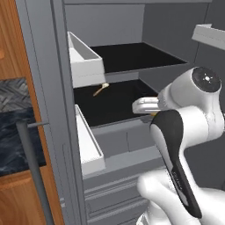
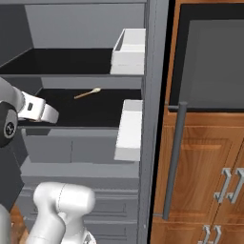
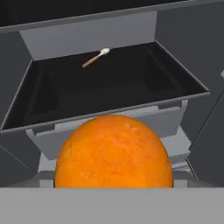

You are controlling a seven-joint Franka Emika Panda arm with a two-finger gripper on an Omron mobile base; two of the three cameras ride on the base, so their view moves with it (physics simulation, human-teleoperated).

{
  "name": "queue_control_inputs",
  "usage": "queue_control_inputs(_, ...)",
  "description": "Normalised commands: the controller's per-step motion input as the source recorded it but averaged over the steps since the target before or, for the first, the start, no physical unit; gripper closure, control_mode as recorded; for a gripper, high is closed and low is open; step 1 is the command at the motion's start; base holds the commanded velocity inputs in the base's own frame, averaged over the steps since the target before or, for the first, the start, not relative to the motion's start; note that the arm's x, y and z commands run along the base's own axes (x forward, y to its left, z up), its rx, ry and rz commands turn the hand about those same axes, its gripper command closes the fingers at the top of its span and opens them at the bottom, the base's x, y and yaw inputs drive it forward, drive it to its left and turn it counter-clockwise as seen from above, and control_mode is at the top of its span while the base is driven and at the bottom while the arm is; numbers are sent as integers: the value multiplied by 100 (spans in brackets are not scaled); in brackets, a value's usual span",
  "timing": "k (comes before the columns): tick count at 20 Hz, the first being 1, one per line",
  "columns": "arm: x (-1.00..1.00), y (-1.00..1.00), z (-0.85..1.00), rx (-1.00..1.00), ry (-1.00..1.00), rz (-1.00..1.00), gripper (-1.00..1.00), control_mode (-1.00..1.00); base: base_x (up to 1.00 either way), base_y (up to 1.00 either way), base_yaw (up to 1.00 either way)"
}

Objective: Pick the two oranges from the fridge and place them on the plate next to the blender to make a fruit smoothie.

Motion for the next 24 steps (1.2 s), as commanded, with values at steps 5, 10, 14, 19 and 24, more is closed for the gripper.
queue_control_inputs(5, 0, 0, 0, 0, 0, 0, 100, 100, -91, 2, -38)
queue_control_inputs(10, 0, 0, 0, 0, 0, 0, 100, 100, -55, 0, -79)
queue_control_inputs(14, 0, 0, 0, 0, 0, 0, 100, 100, -12, -11, -85)
queue_control_inputs(19, 0, 0, 0, 0, 0, 0, 100, 100, -1, -15, -87)
queue_control_inputs(24, 0, 0, 0, 0, 0, 0, 100, 100, 6, -30, -75)
